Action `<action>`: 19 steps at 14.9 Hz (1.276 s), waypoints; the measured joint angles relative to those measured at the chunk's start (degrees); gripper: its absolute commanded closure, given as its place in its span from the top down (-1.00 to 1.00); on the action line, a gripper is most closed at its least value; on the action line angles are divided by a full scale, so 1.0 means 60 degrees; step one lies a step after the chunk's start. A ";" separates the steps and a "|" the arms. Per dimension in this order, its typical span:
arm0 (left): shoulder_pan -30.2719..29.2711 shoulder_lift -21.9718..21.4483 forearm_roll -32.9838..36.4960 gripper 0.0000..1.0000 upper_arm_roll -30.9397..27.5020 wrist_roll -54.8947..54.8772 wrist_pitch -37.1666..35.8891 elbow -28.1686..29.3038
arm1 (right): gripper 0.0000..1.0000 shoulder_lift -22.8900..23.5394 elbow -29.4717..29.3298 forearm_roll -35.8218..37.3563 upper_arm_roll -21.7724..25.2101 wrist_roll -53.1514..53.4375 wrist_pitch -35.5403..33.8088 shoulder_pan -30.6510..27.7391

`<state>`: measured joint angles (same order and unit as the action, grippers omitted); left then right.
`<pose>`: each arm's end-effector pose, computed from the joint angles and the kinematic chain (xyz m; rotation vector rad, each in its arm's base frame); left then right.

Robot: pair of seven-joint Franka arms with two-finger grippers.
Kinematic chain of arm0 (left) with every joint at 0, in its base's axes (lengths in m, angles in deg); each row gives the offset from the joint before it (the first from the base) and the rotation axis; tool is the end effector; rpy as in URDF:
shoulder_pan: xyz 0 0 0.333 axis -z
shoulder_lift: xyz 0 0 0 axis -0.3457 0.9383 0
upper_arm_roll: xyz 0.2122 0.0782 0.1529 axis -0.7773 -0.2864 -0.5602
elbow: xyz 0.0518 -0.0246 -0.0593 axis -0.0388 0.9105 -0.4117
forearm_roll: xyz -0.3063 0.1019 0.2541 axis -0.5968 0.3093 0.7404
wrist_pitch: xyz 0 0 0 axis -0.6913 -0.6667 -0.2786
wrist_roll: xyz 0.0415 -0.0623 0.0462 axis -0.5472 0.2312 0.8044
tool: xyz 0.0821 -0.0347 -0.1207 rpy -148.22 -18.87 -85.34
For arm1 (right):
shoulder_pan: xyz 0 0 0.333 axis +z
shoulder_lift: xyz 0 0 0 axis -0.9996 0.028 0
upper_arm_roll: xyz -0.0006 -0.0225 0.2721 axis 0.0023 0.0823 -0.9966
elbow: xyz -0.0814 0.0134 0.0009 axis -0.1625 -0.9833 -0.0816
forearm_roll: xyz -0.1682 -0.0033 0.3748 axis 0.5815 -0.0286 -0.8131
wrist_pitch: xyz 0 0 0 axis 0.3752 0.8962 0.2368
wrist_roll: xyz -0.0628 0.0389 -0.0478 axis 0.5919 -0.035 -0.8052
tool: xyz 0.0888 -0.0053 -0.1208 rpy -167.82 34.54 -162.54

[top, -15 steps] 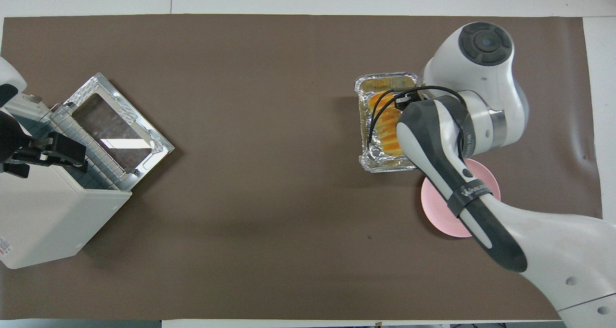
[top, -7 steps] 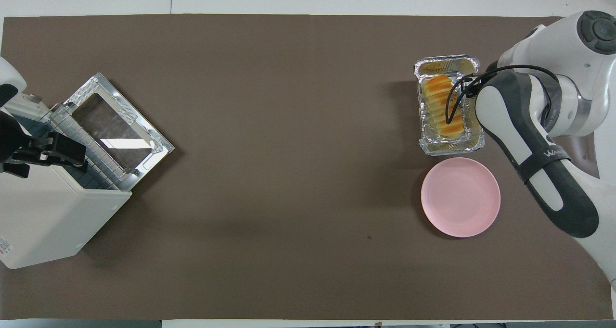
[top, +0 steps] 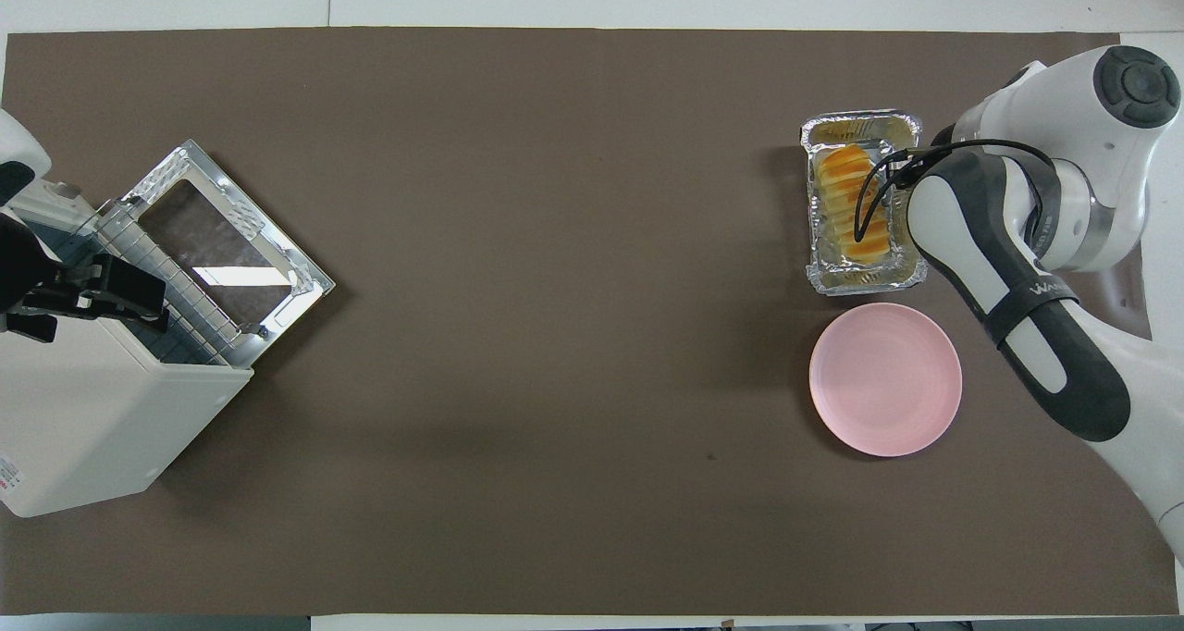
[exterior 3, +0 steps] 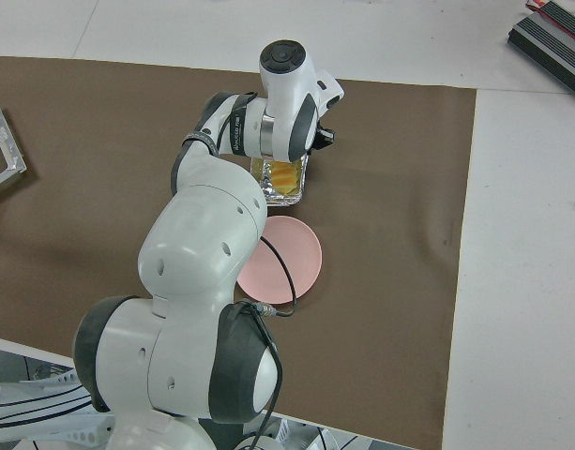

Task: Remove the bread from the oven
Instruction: 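Grasp the bread roll inside the foil tray with the right gripper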

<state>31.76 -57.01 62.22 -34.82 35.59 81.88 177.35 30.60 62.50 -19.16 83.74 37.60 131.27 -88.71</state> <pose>0.5259 -0.0597 0.5342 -3.0977 -0.0003 0.3539 0.6754 -0.0174 0.2440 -3.1082 0.0161 -0.1675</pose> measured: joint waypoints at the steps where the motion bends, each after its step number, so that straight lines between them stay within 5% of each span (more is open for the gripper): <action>1: 0.0000 0.0000 0.0000 1.00 0.0000 0.0000 0.0000 0.0000 | -0.74 0.0000 0.0059 0.0000 0.0001 0.0000 0.0103 -0.0025; 4: 0.0000 0.0000 0.0000 1.00 0.0000 0.0000 0.0000 0.0000 | -0.32 -0.0001 0.0093 -0.0002 -0.0008 0.0000 0.0312 -0.0031; 5: 0.0000 0.0000 0.0000 1.00 0.0000 0.0000 0.0000 0.0000 | 0.18 -0.0002 0.0094 -0.0003 -0.0012 0.0000 0.0413 -0.0030; 6: 0.0000 0.0000 0.0000 1.00 0.0000 0.0000 0.0000 0.0000 | 0.96 -0.0002 0.0094 -0.0003 -0.0018 0.0000 0.0453 -0.0025; 13: 0.0000 0.0000 0.0000 1.00 0.0000 0.0000 0.0000 0.0000 | 1.00 -0.0178 -0.0564 0.0007 -0.0090 0.0030 -0.1262 0.0203; 19: 0.0000 0.0000 0.0000 1.00 0.0000 0.0000 0.0000 0.0000 | 0.94 -0.0173 -0.0499 0.0250 -0.0090 0.0687 -0.1428 0.0630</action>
<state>31.76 -57.01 62.22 -34.82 35.60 81.88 177.35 29.56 59.51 -17.66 83.20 41.72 122.71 -84.93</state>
